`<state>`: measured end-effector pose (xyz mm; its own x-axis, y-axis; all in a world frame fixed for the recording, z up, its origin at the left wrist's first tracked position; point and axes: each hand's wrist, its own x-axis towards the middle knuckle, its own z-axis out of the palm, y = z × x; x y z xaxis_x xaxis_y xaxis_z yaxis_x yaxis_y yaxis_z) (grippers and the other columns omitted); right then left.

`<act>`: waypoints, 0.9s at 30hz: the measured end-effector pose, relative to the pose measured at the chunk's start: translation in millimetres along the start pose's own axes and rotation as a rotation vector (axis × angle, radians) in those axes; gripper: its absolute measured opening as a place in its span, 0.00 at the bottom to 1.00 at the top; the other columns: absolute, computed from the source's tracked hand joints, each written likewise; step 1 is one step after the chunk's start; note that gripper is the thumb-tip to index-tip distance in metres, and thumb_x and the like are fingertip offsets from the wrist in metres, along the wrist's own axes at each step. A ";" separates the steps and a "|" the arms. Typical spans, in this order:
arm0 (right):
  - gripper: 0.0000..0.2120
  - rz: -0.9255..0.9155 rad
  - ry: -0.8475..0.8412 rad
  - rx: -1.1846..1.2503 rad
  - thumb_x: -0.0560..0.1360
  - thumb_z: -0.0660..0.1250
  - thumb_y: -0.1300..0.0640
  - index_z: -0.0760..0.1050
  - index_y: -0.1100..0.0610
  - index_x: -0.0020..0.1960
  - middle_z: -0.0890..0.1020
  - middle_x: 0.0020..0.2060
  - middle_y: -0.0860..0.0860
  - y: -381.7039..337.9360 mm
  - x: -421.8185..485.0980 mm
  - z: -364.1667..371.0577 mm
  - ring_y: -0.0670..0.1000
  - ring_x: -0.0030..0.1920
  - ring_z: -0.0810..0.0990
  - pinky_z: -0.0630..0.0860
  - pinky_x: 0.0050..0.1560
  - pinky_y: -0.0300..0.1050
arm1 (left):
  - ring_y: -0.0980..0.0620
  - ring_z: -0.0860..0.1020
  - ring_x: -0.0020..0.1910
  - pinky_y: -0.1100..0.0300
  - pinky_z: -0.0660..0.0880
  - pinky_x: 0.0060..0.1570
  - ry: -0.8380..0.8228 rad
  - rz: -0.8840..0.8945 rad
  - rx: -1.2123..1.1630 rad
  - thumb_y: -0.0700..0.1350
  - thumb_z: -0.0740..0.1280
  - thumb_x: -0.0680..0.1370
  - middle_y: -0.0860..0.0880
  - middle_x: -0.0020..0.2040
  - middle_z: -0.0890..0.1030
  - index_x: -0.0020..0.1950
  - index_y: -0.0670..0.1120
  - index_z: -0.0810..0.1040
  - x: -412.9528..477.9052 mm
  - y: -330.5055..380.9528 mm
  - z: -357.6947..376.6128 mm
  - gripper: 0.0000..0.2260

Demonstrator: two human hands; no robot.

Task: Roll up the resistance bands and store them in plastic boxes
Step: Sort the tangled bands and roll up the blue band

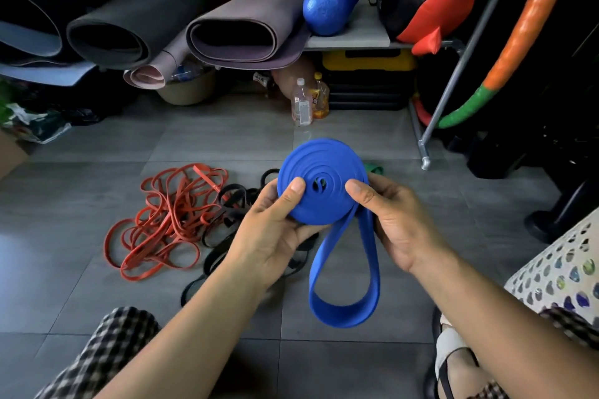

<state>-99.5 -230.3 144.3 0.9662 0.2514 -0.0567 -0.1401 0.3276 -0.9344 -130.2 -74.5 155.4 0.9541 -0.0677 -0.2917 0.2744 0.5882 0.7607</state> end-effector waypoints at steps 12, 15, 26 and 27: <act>0.15 -0.015 -0.073 -0.312 0.61 0.71 0.56 0.78 0.52 0.48 0.85 0.42 0.46 -19.0 -3.3 -9.5 0.44 0.44 0.83 0.77 0.44 0.33 | 0.50 0.82 0.44 0.55 0.81 0.36 -0.018 0.160 0.585 0.36 0.70 0.70 0.48 0.50 0.81 0.53 0.49 0.77 2.1 15.1 -11.7 0.14; 0.12 -0.042 0.026 -0.219 0.63 0.70 0.54 0.79 0.53 0.46 0.85 0.40 0.45 -15.6 -1.3 -9.4 0.43 0.43 0.82 0.77 0.44 0.34 | 0.48 0.83 0.42 0.55 0.81 0.34 0.006 0.156 0.431 0.41 0.70 0.67 0.47 0.47 0.82 0.52 0.47 0.77 -0.3 10.2 -5.8 0.14; 0.13 0.111 0.121 0.249 0.70 0.65 0.55 0.79 0.60 0.51 0.85 0.45 0.54 12.6 -6.4 14.9 0.49 0.45 0.83 0.79 0.42 0.40 | 0.42 0.82 0.49 0.48 0.81 0.40 0.120 0.093 0.003 0.43 0.68 0.68 0.40 0.54 0.81 0.59 0.40 0.72 0.5 -5.2 3.0 0.20; 0.13 0.128 0.132 0.268 0.70 0.65 0.56 0.79 0.60 0.51 0.85 0.45 0.53 13.4 -6.5 15.4 0.49 0.44 0.84 0.79 0.40 0.39 | 0.42 0.82 0.49 0.48 0.81 0.40 0.125 0.093 0.002 0.43 0.68 0.68 0.40 0.54 0.81 0.58 0.40 0.72 1.1 -7.4 3.6 0.19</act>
<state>-111.0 -213.5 137.5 0.9542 0.1921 -0.2295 -0.2978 0.5333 -0.7918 -130.8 -81.8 151.5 0.9531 0.0876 -0.2898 0.1860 0.5860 0.7887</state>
